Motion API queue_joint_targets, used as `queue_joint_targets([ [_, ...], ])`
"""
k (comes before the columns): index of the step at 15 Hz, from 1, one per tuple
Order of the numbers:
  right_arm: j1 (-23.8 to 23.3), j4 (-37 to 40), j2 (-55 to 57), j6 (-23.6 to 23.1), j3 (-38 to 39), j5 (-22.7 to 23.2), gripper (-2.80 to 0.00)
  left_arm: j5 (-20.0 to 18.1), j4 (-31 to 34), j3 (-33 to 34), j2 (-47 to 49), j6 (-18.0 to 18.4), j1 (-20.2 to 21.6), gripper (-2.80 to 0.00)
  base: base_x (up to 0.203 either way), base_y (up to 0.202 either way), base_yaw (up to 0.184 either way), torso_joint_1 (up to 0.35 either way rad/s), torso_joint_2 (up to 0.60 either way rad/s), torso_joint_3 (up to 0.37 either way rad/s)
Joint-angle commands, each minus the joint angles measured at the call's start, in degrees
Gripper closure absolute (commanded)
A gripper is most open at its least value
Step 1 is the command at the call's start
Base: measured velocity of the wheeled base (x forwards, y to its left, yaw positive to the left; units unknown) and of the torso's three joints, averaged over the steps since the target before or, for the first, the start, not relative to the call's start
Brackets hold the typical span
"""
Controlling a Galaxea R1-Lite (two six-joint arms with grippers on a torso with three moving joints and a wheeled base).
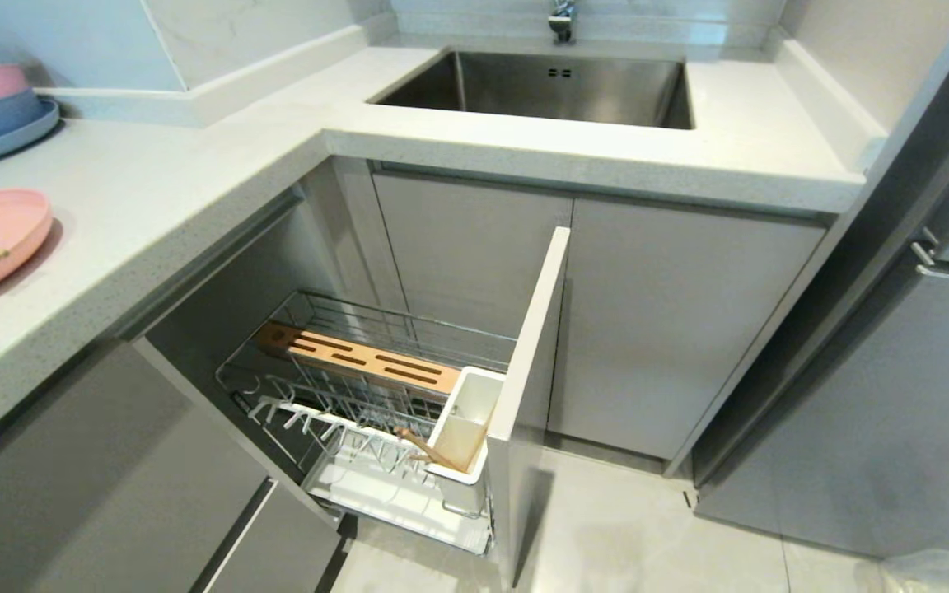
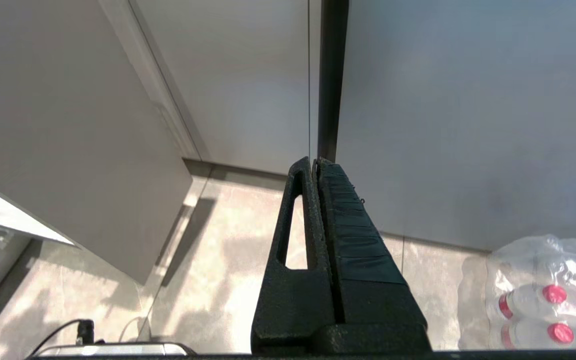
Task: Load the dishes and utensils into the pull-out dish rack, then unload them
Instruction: Pick up the bowl and place it in the cupboard
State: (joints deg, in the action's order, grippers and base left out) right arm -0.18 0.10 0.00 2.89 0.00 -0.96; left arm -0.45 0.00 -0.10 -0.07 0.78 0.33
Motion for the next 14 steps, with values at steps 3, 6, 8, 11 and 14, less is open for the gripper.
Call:
queue_joint_targets([
  [3, 0.0, 0.0, 0.0, 0.0, 0.1, 0.0, 0.0, 0.0, 0.0, 0.0, 0.0, -0.1, 0.0, 0.0, 0.0, 0.0, 0.0, 0.002, 0.0, -0.192],
  [6, 0.0, 0.0, 0.0, 0.0, 0.1, 0.0, 0.0, 0.0, 0.0, 0.0, -0.1, 0.0, 0.0, 0.0, 0.0, 0.0, 0.0, 0.002, 0.0, -0.198],
  [8, 0.0, 0.0, 0.0, 0.0, 0.1, 0.0, 0.0, 0.0, 0.0, 0.0, 0.0, -0.1, 0.0, 0.0, 0.0, 0.0, 0.0, 0.003, 0.0, -0.16],
  [11, 0.0, 0.0, 0.0, 0.0, 0.1, 0.0, 0.0, 0.0, 0.0, 0.0, 0.0, -0.2, 0.0, 0.0, 0.0, 0.0, 0.0, 0.002, 0.0, -0.038],
  [14, 0.0, 0.0, 0.0, 0.0, 0.1, 0.0, 0.0, 0.0, 0.0, 0.0, 0.0, -0.1, 0.0, 0.0, 0.0, 0.0, 0.0, 0.0, 0.0, 0.0],
])
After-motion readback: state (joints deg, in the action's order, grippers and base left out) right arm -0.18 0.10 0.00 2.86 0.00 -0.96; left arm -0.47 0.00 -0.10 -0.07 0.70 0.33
